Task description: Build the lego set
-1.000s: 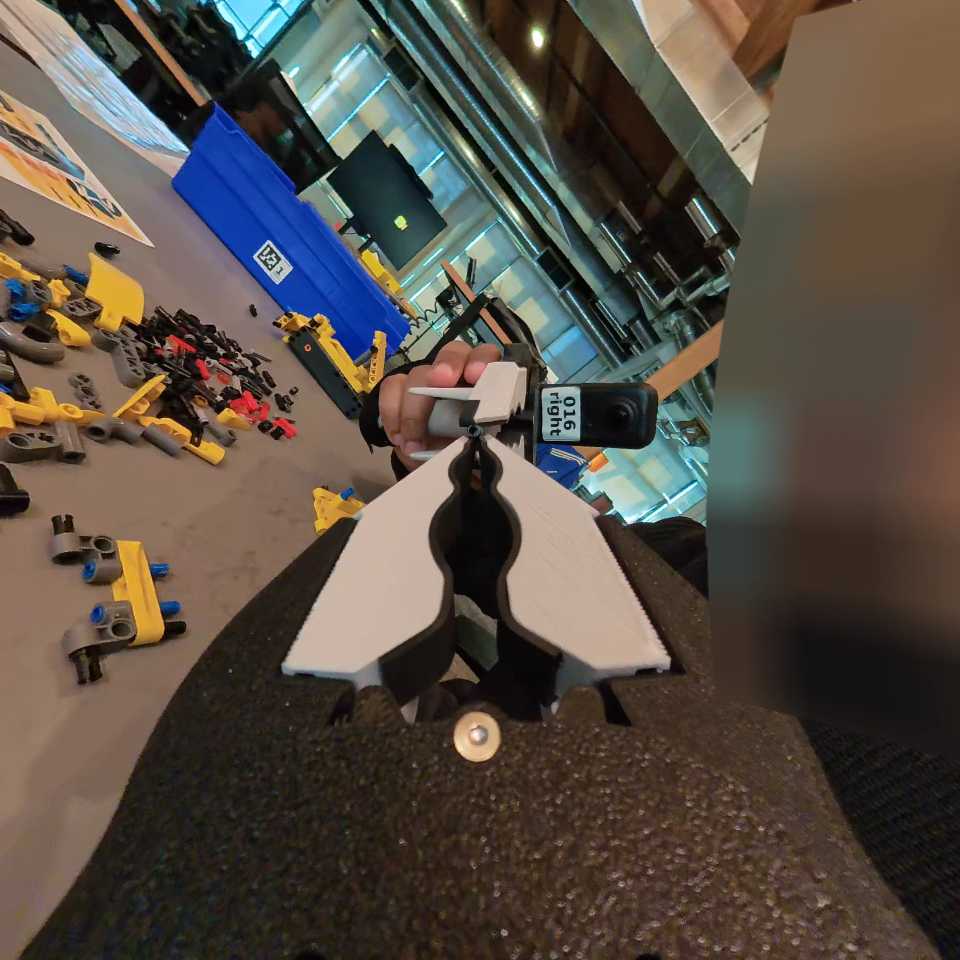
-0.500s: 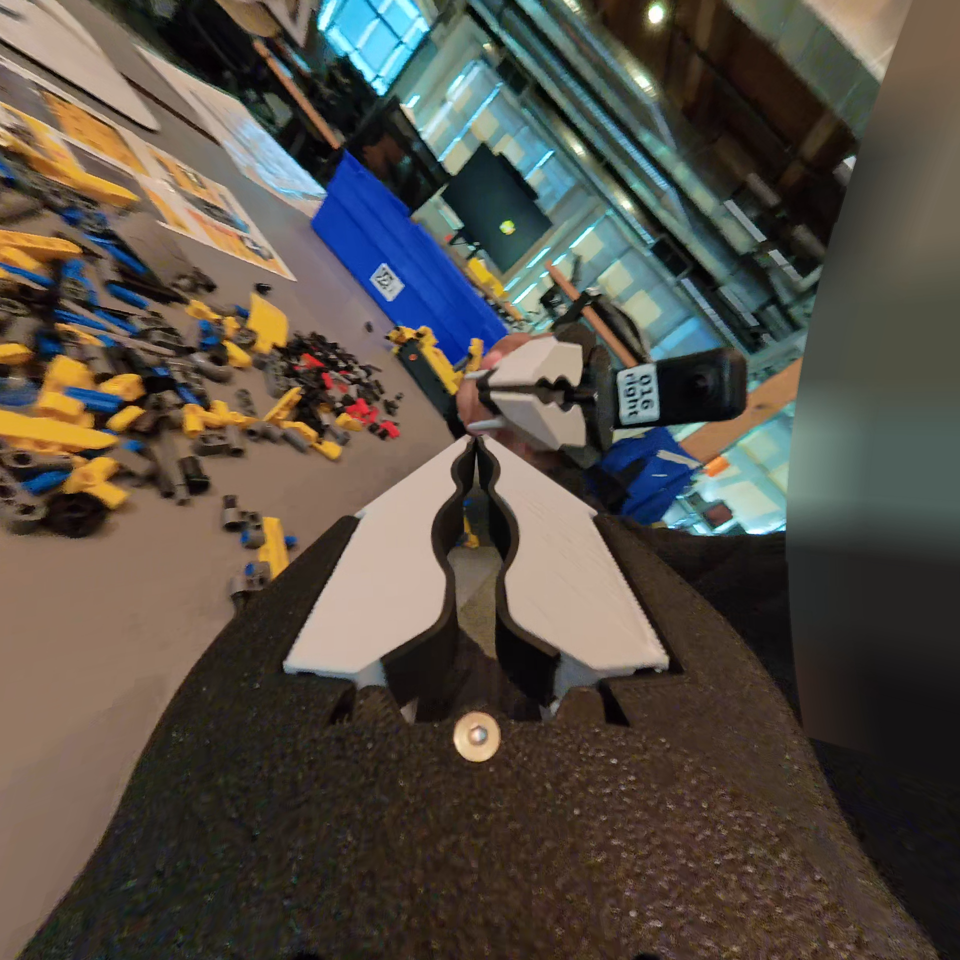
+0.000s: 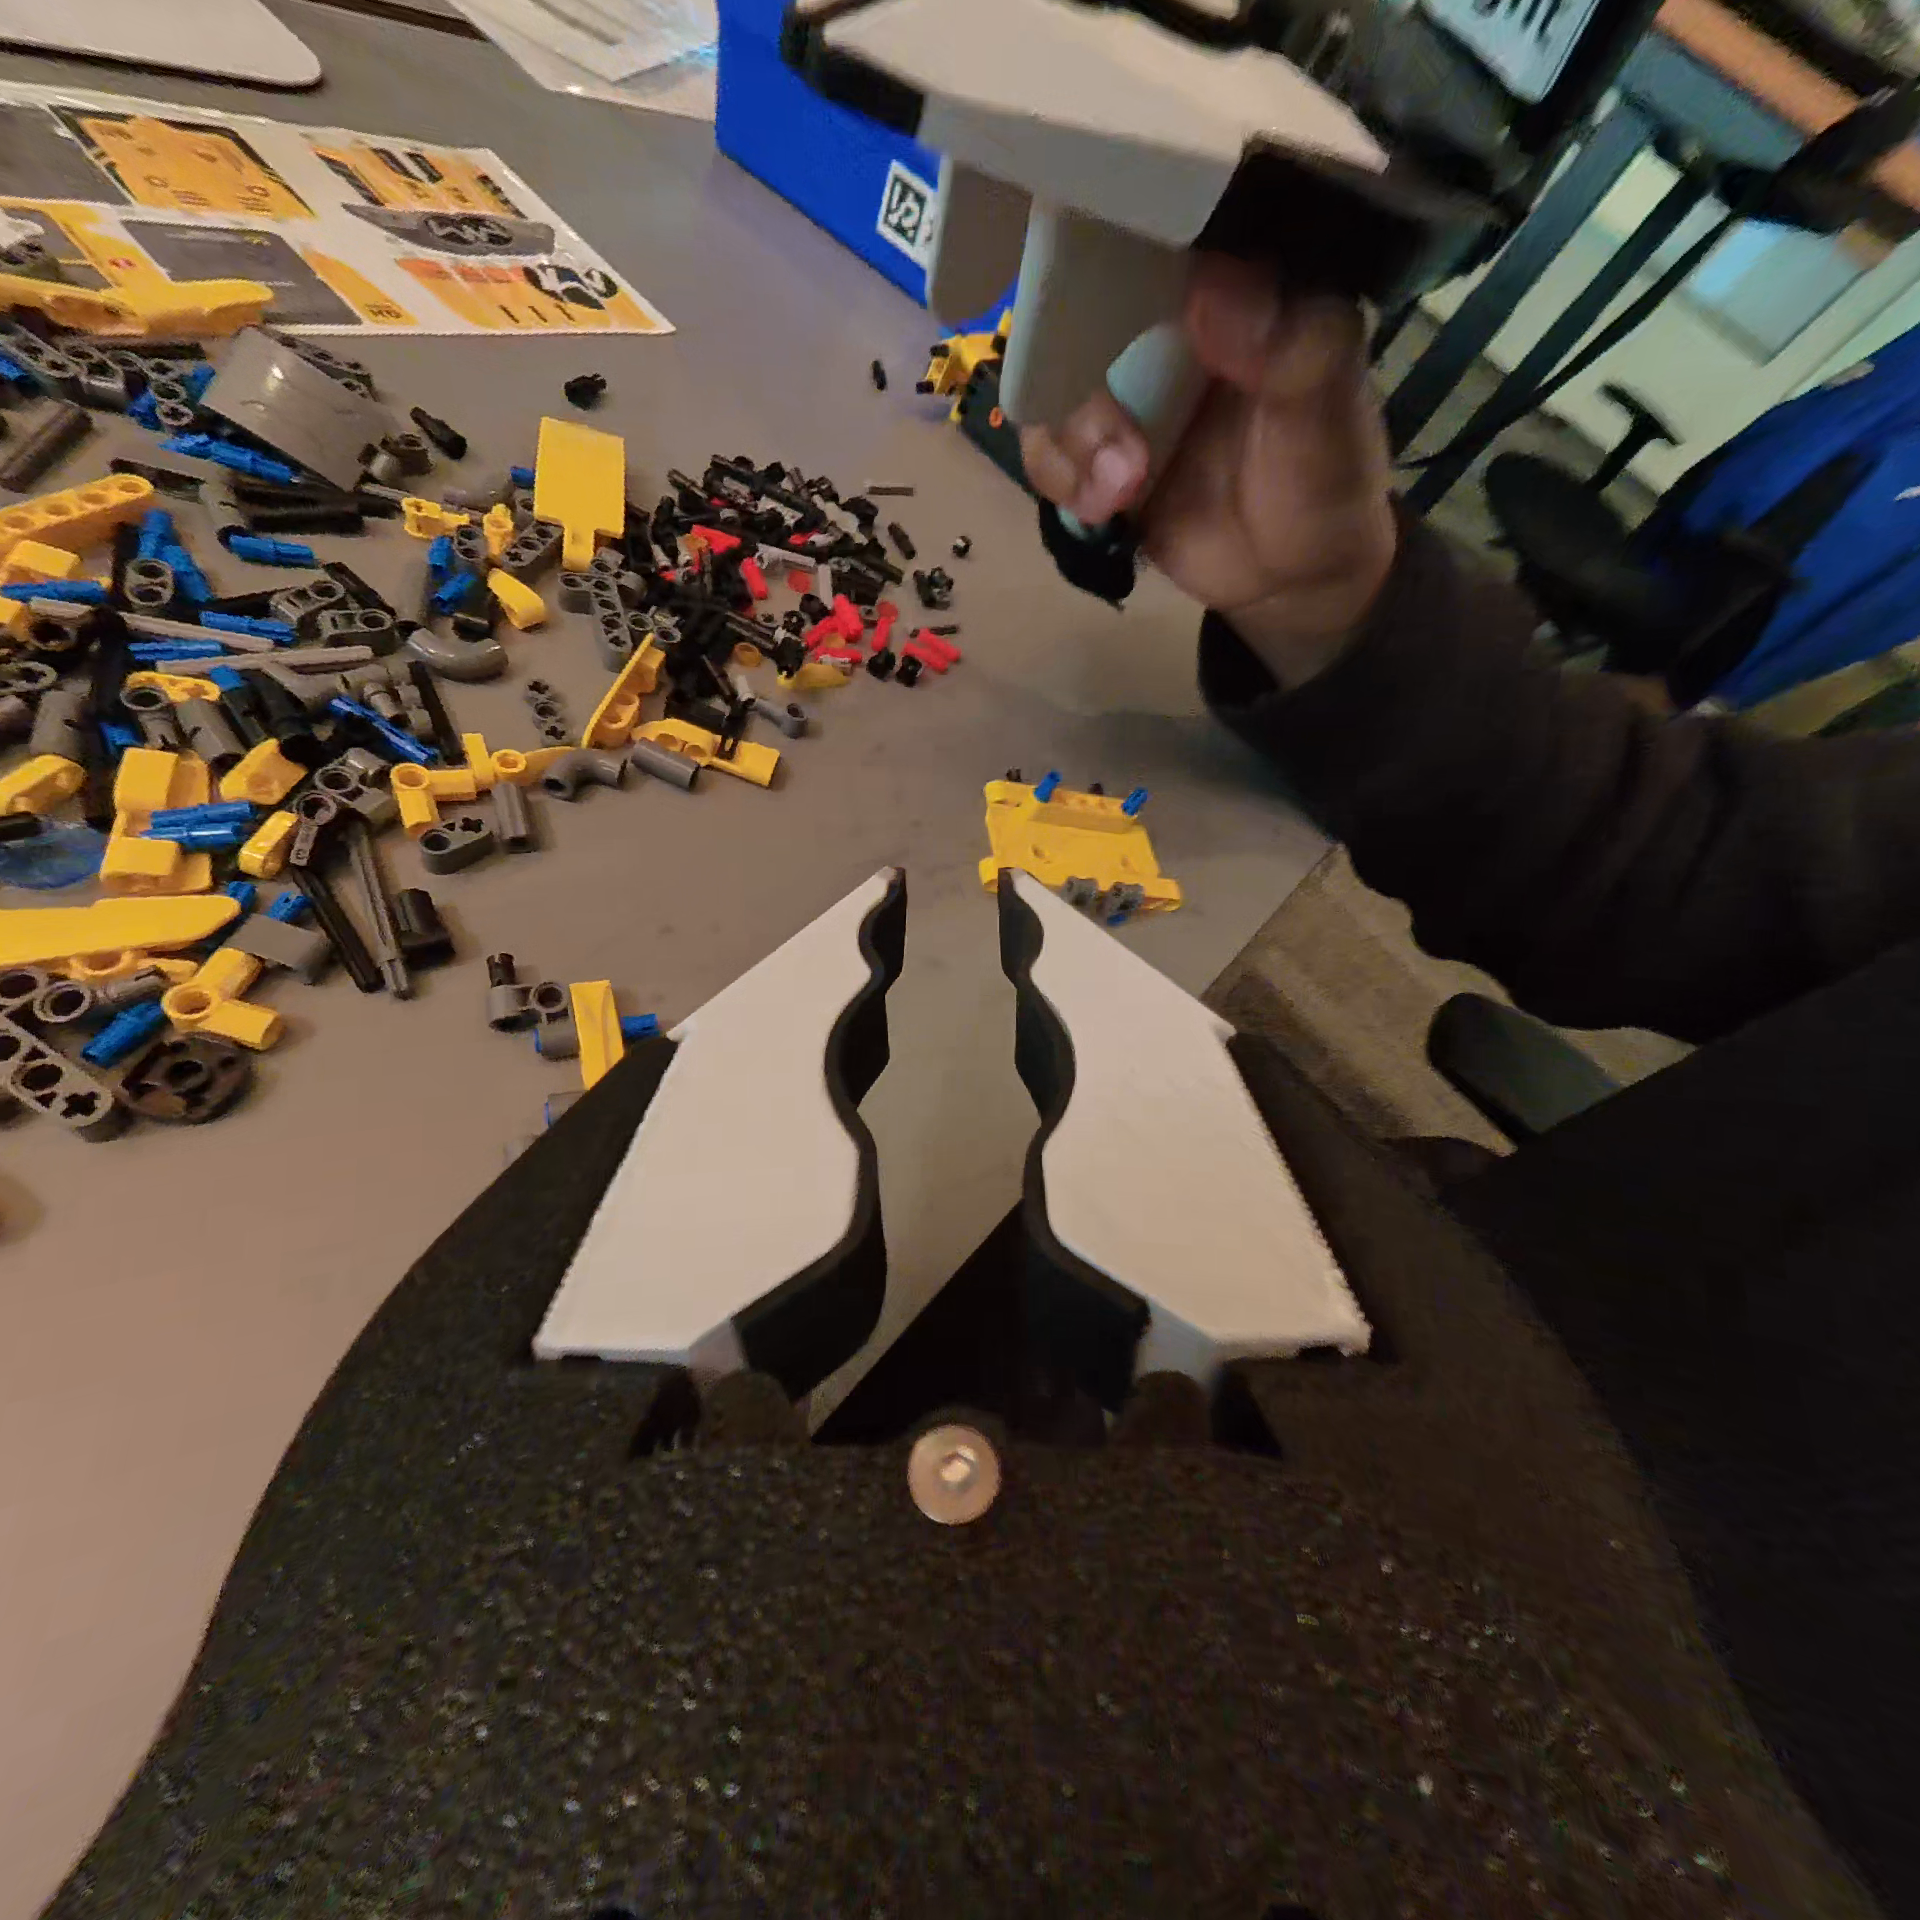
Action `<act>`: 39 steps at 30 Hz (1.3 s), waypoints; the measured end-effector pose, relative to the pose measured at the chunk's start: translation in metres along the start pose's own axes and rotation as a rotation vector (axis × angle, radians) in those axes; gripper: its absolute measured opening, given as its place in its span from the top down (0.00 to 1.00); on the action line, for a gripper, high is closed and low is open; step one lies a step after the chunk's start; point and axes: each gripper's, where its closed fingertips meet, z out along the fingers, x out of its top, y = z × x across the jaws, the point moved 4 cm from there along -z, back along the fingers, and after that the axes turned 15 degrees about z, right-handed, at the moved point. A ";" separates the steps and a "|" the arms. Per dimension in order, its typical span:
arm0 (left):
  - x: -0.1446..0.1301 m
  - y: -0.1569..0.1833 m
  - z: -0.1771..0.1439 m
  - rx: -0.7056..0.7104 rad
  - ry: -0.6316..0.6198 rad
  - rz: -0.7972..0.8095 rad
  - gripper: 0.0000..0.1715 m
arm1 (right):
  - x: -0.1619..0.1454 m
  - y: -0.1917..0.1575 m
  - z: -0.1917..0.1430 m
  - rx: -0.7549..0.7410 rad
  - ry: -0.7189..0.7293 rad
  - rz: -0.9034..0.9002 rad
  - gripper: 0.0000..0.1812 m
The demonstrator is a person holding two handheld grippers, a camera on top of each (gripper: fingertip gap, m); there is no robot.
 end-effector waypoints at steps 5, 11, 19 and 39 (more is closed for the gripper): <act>-0.001 0.001 0.009 0.039 -0.048 0.047 0.89 | 0.001 0.012 -0.008 -0.053 -0.037 0.018 0.96; 0.009 -0.010 0.020 0.078 -0.100 0.109 0.89 | -0.045 0.045 -0.025 -0.164 -0.267 0.119 0.88; 0.019 -0.042 0.082 0.125 -0.353 0.321 0.87 | -0.041 0.057 -0.050 -0.188 -0.133 0.191 0.88; 0.014 -0.049 0.119 0.053 -0.450 0.342 0.96 | -0.050 0.061 -0.051 -0.178 -0.161 0.219 0.88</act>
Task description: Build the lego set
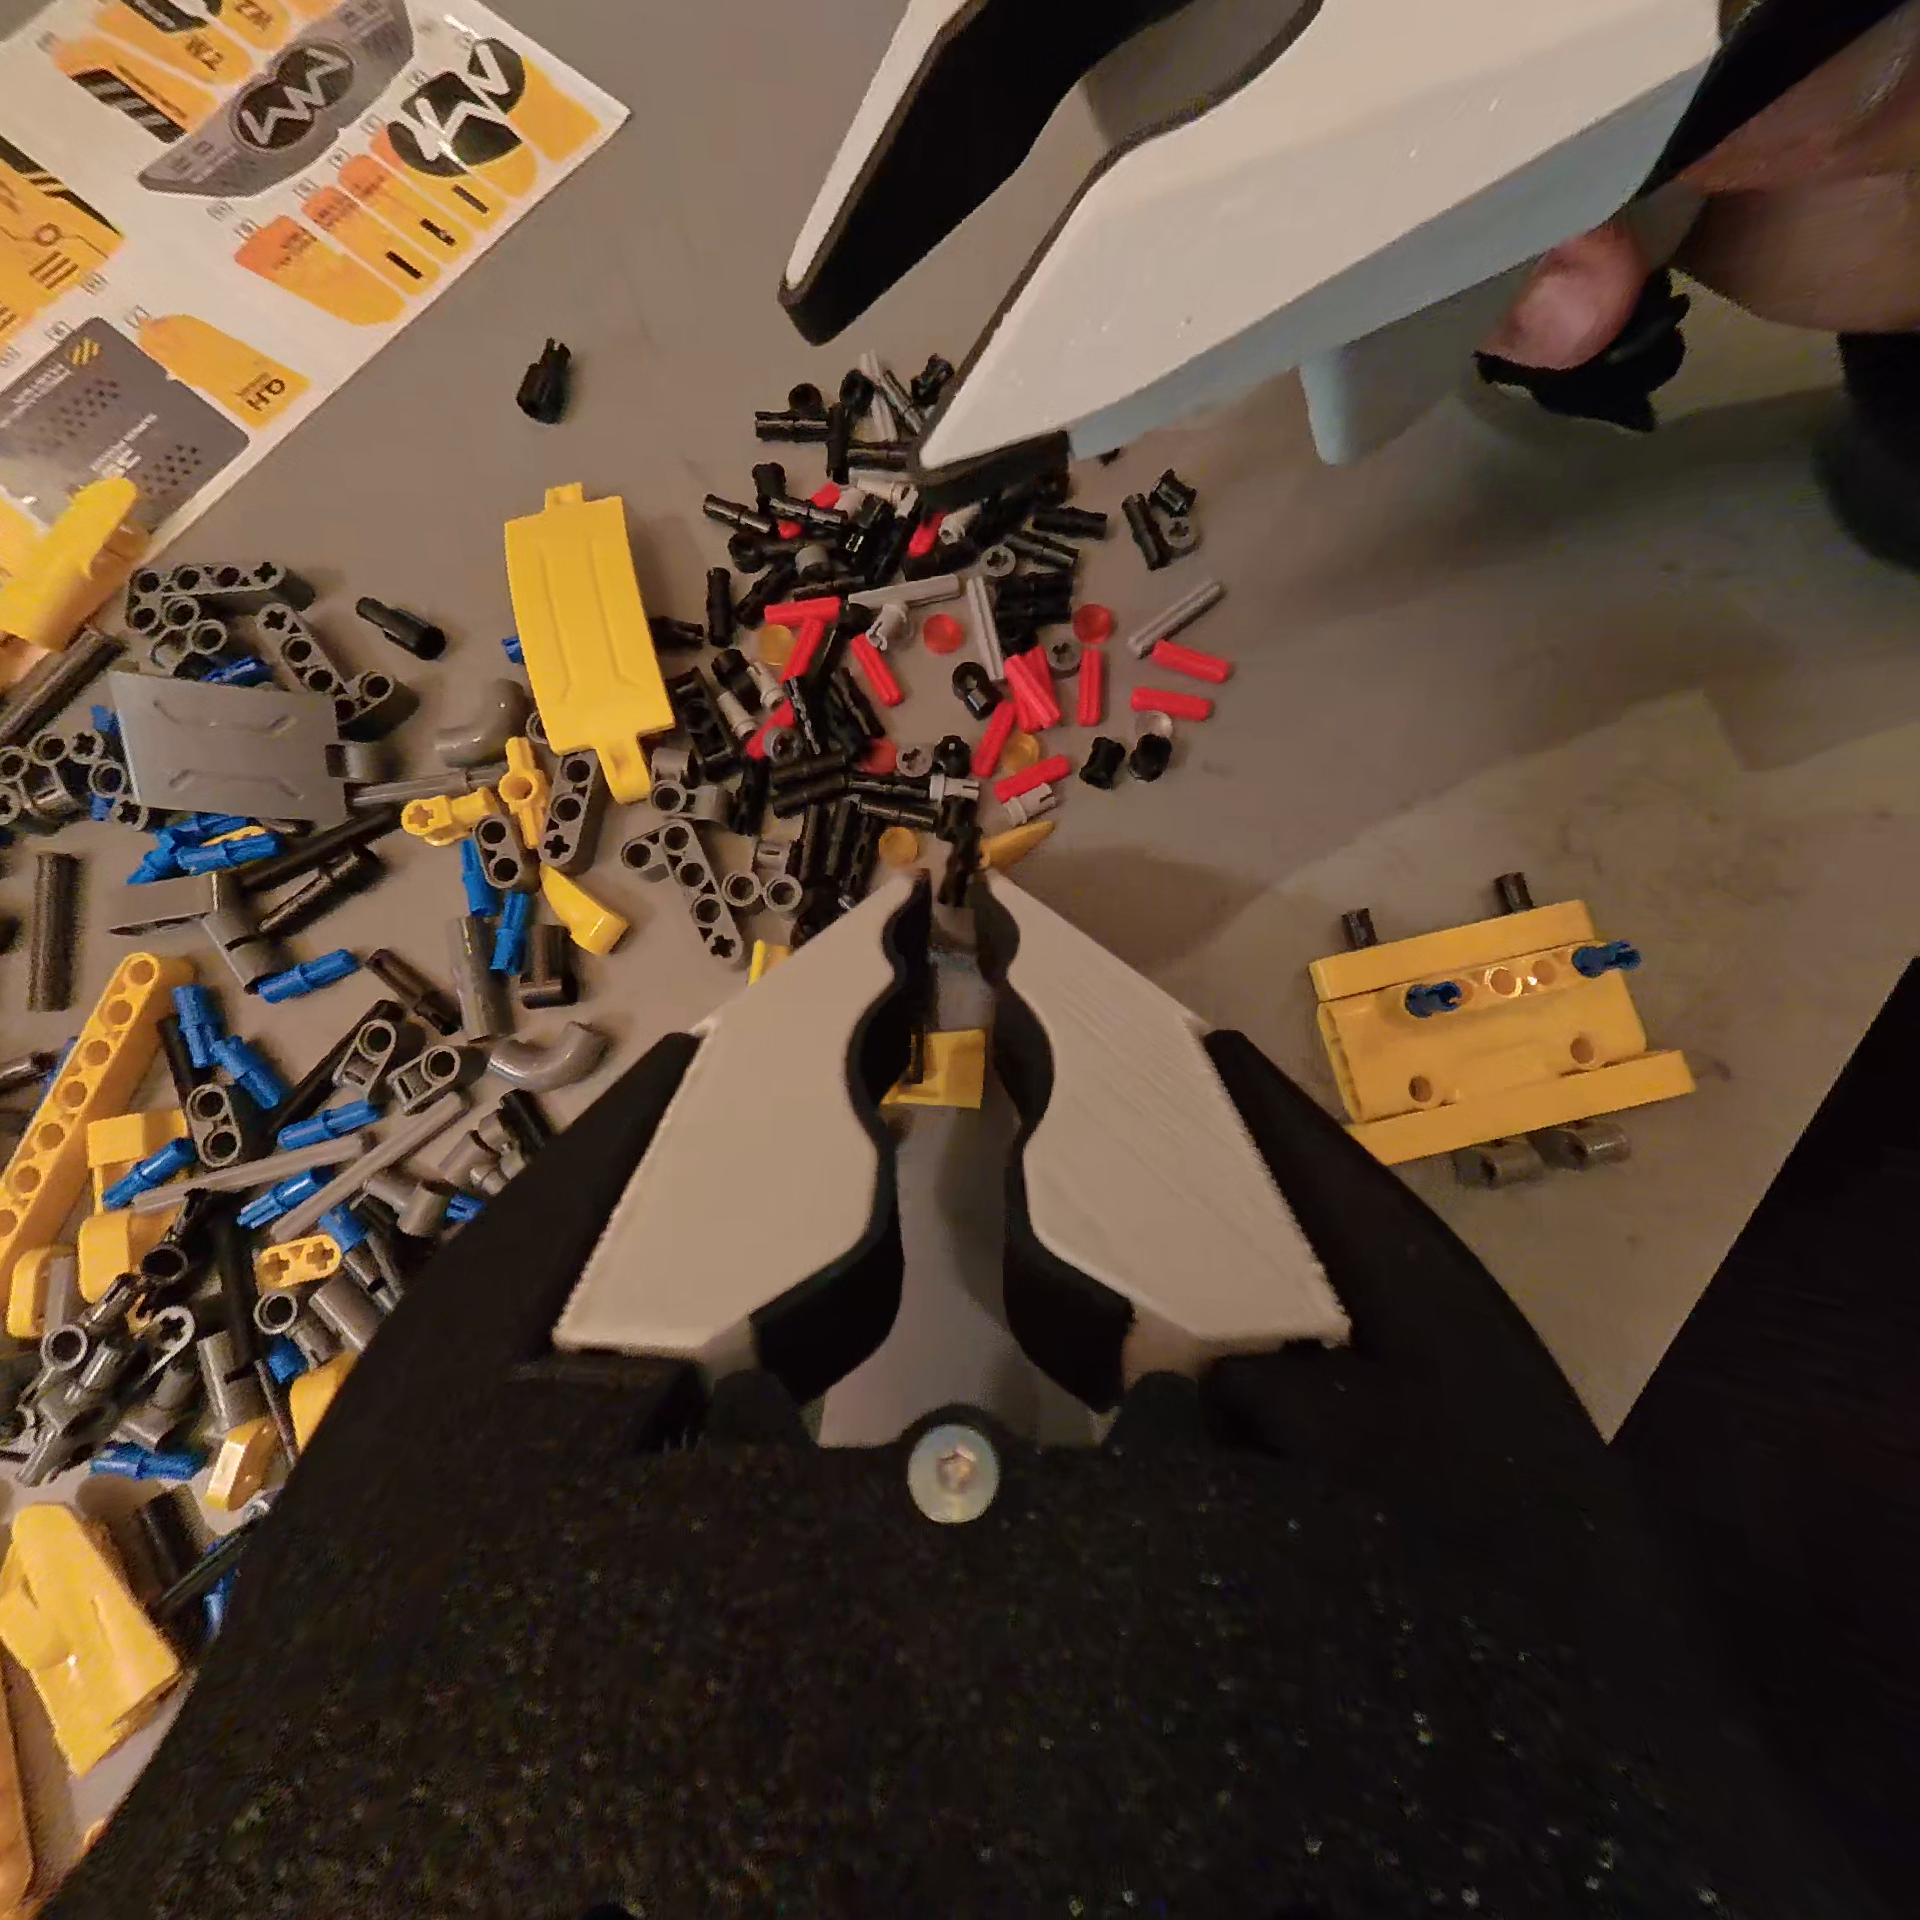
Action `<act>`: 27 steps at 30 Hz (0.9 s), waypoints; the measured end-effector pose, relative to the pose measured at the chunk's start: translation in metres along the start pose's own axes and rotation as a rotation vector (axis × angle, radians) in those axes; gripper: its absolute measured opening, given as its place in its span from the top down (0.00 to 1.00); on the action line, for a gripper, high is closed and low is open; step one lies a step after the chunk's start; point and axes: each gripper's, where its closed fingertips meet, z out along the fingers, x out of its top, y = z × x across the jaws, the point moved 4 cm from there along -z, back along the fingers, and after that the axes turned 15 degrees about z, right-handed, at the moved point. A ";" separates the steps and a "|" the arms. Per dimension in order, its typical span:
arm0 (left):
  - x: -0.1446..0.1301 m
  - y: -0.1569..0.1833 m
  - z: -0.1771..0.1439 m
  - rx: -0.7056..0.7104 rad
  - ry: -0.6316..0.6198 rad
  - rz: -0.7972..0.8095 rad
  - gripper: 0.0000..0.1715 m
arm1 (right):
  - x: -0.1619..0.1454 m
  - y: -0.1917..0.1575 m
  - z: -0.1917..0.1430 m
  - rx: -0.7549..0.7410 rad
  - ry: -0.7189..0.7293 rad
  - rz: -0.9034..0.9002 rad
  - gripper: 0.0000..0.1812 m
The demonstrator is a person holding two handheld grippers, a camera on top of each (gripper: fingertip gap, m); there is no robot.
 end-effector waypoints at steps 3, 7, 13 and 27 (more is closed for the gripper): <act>-0.001 0.002 0.000 -0.002 0.010 0.021 0.98 | 0.000 -0.004 0.001 0.012 0.002 -0.004 0.88; 0.003 0.003 -0.014 0.036 0.071 0.027 0.98 | -0.003 -0.006 0.003 0.019 -0.016 -0.011 0.88; 0.016 0.015 -0.063 0.228 0.335 0.144 0.98 | -0.005 -0.028 0.003 0.274 -0.043 0.186 0.83; -0.003 0.058 -0.090 0.457 0.150 0.400 0.98 | -0.036 -0.078 0.017 0.709 -0.304 0.416 0.88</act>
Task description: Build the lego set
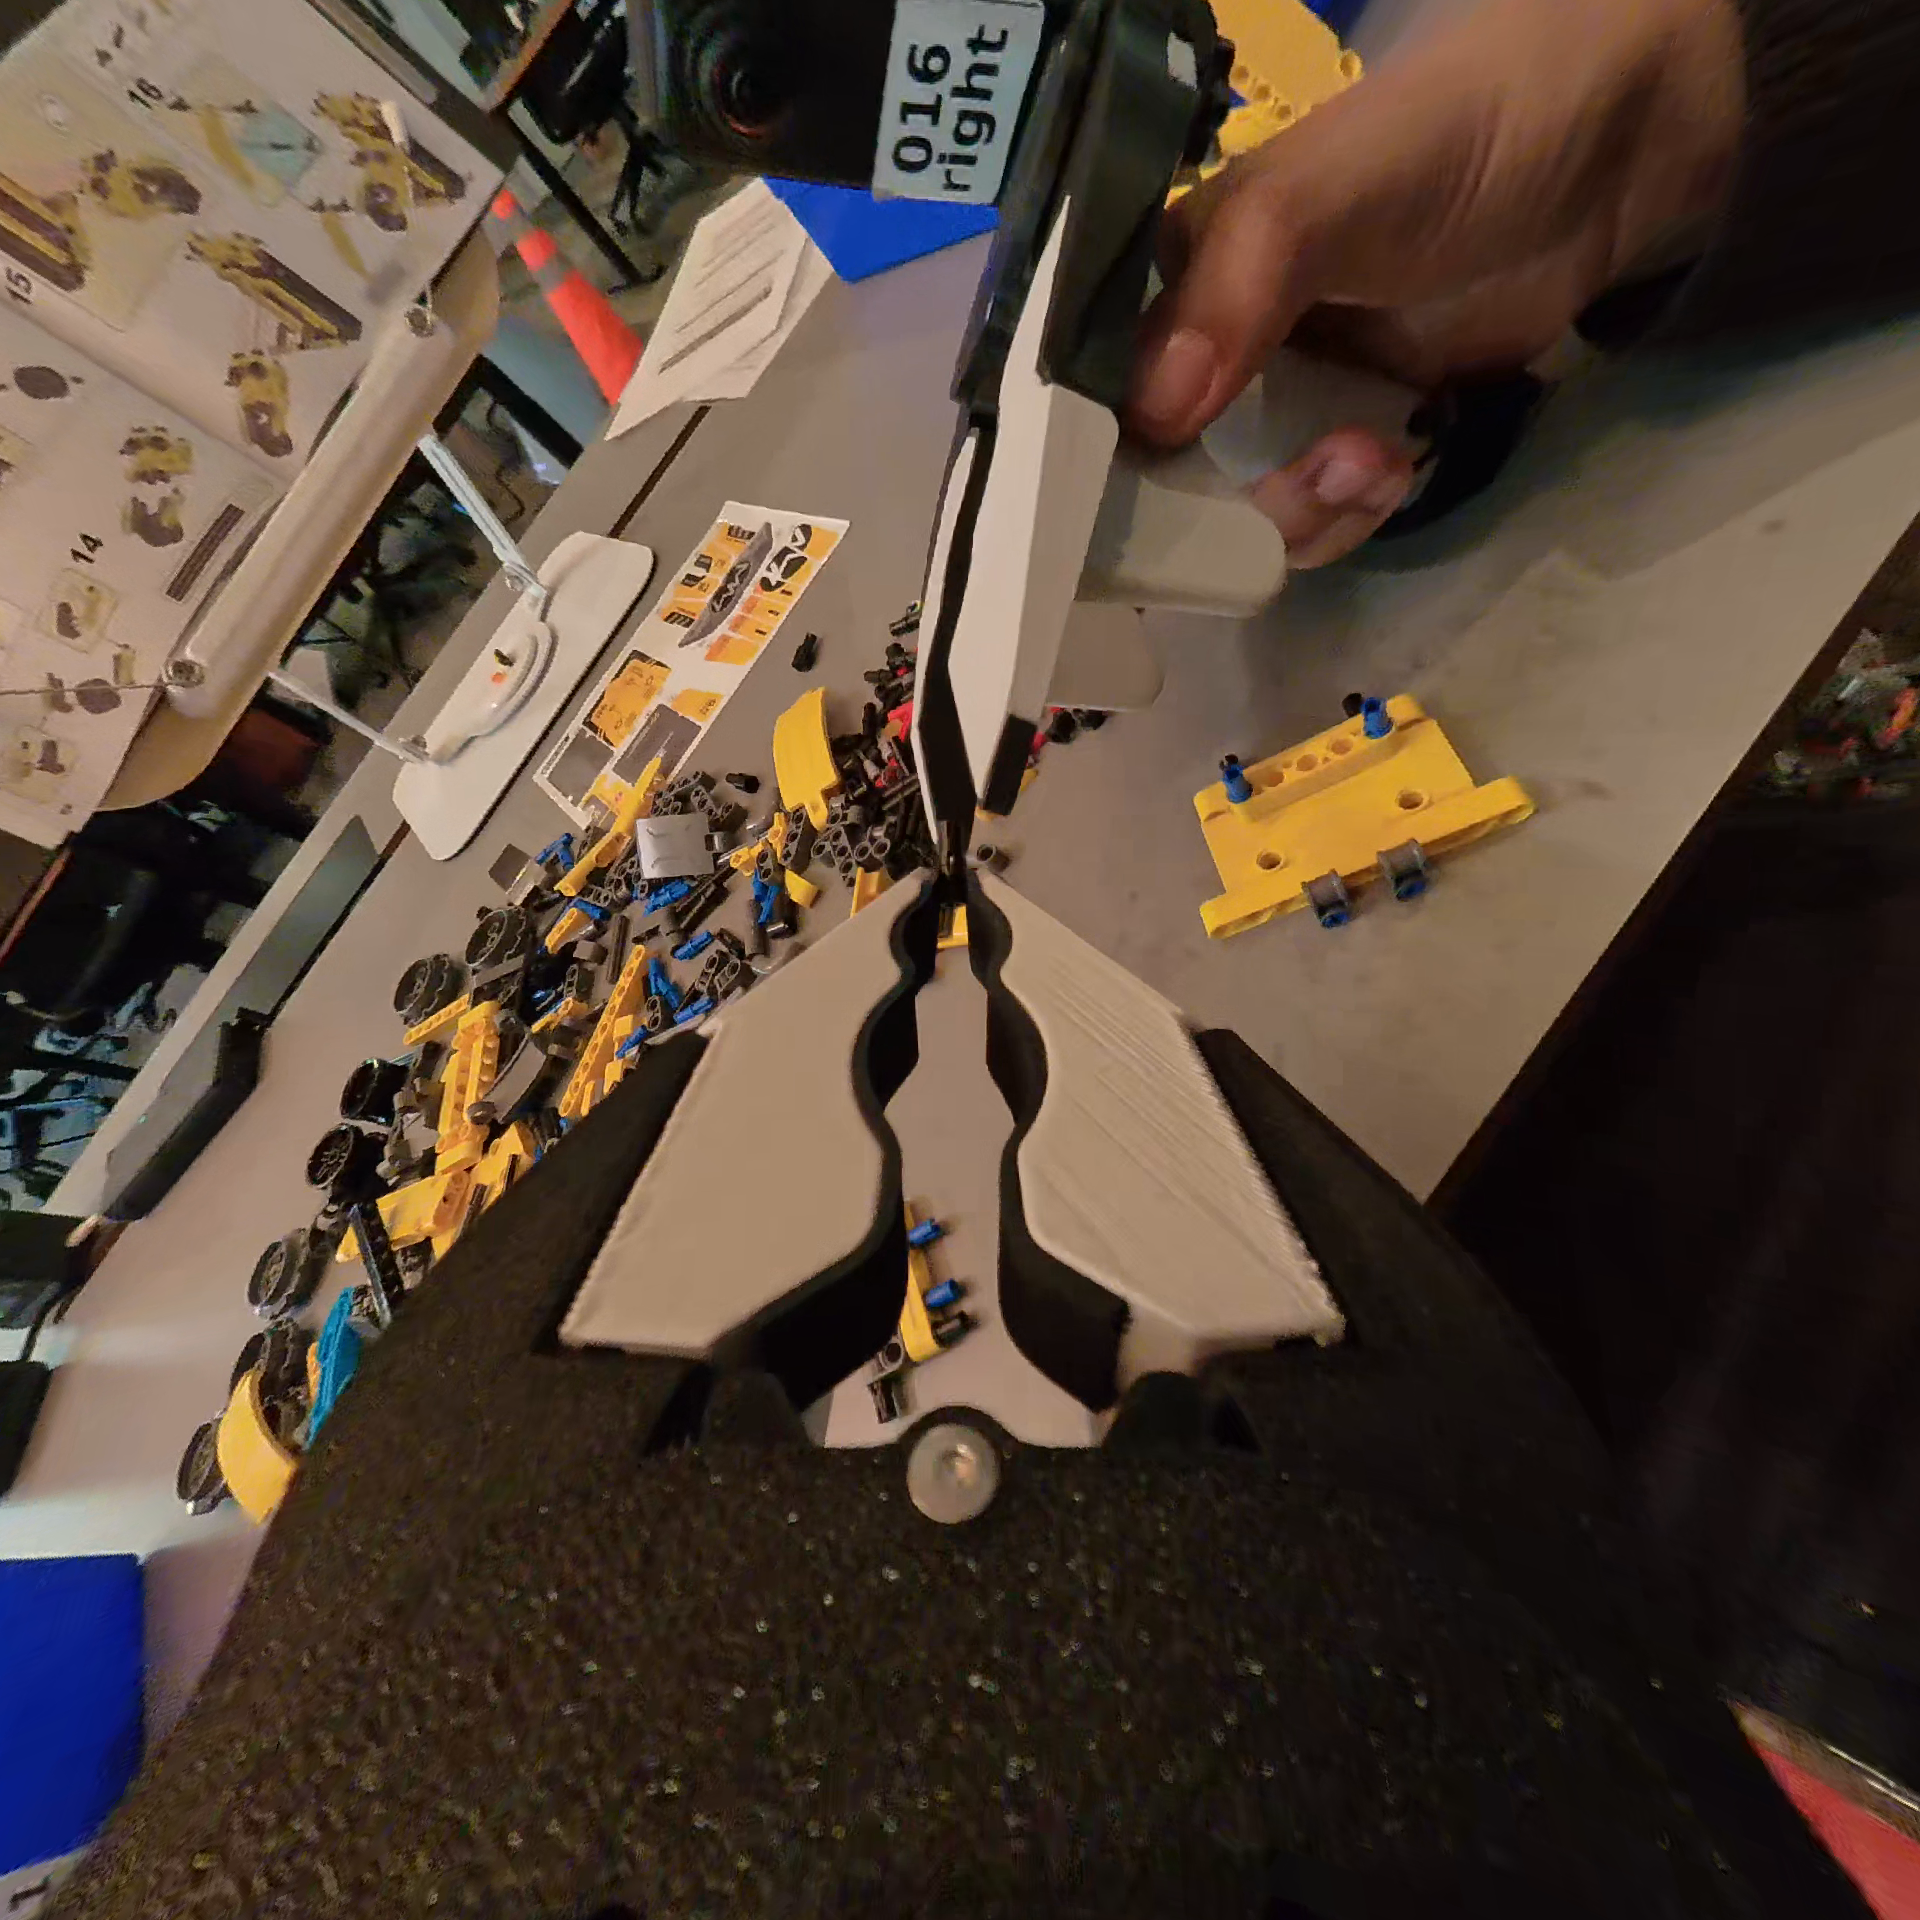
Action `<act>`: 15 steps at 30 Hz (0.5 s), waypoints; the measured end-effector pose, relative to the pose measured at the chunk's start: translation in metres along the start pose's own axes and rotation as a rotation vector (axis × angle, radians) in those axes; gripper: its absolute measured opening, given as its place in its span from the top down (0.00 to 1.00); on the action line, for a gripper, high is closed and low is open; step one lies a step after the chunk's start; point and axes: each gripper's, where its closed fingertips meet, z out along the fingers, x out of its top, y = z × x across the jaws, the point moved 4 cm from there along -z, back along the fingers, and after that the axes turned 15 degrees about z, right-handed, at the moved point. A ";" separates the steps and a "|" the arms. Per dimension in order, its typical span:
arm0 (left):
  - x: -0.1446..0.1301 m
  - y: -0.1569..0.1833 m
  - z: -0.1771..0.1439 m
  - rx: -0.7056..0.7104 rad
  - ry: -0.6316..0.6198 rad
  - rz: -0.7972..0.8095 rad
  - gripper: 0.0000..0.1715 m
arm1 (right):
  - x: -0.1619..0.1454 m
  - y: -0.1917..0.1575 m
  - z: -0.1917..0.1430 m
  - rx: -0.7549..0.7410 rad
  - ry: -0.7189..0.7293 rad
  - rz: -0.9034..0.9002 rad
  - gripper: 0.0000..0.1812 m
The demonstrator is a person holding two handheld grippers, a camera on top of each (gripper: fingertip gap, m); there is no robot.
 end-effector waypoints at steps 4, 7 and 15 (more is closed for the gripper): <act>0.007 0.005 0.000 -0.006 -0.001 0.029 0.98 | -0.004 0.002 0.002 -0.013 -0.022 -0.004 0.89; 0.009 0.006 0.002 0.001 -0.023 0.052 0.98 | -0.005 -0.001 0.002 0.011 -0.025 0.007 0.96; 0.012 0.005 0.000 0.015 -0.023 0.083 0.98 | -0.004 -0.004 0.000 0.029 -0.003 0.023 0.97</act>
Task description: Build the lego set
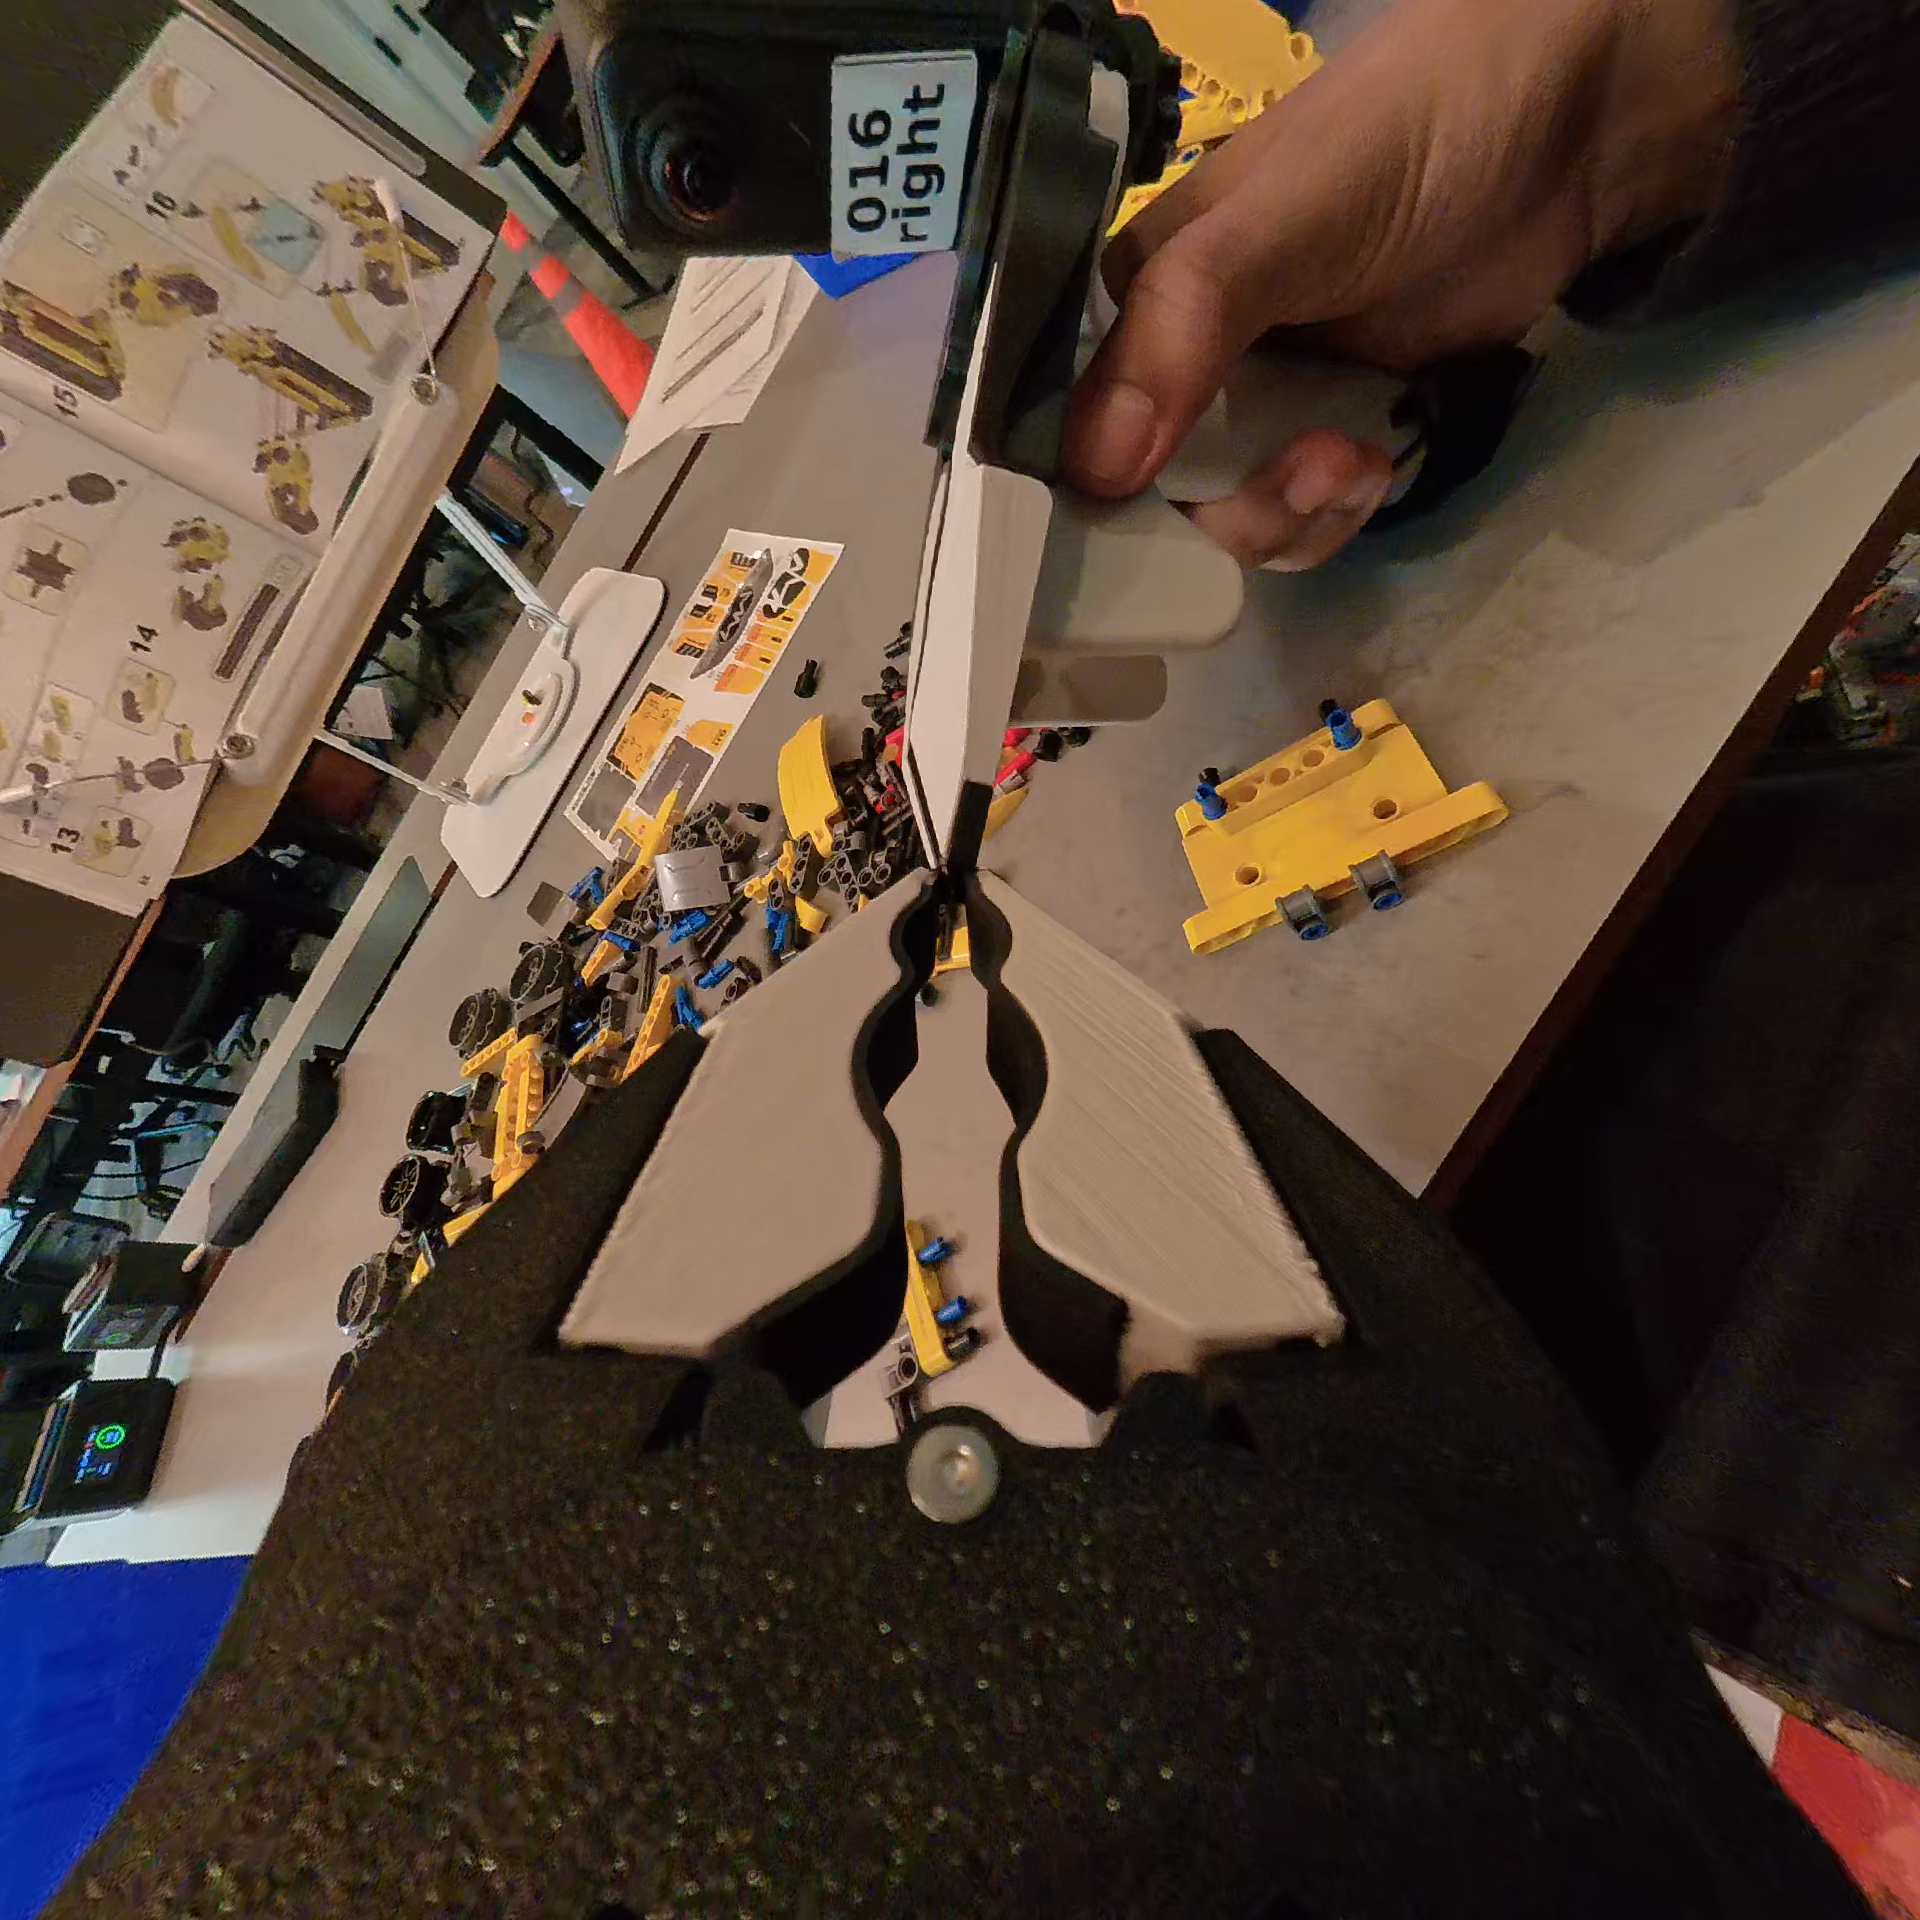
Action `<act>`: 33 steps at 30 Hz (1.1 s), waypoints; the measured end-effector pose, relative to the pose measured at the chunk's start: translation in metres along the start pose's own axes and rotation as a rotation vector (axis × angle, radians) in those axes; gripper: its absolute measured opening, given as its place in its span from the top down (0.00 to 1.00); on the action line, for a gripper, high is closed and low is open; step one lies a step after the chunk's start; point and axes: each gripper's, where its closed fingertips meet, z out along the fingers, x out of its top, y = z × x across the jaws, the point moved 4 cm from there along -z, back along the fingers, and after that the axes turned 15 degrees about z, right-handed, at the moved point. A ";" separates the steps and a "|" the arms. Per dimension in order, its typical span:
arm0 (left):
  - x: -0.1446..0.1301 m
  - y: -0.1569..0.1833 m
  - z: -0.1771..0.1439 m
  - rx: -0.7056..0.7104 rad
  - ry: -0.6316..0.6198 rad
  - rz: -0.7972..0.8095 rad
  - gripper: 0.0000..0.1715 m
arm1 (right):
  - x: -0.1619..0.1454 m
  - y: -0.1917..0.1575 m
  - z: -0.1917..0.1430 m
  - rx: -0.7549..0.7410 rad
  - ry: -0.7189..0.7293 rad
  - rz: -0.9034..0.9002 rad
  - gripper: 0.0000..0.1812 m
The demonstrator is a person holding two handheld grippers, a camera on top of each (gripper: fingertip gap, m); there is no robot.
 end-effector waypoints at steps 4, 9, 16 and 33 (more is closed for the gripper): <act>0.001 -0.002 -0.001 0.044 0.021 -0.010 0.97 | 0.002 -0.002 -0.001 -0.006 0.015 -0.004 0.98; -0.004 0.000 -0.010 -0.113 0.110 -0.284 0.92 | 0.008 -0.006 -0.008 -0.022 0.057 -0.046 0.98; -0.064 -0.008 -0.016 -0.113 -0.058 -0.572 0.90 | 0.007 -0.002 -0.006 -0.213 0.043 -0.217 0.98; -0.114 0.012 0.001 -0.171 -0.284 -0.632 0.95 | 0.000 0.009 0.001 -0.407 -0.027 -0.407 0.98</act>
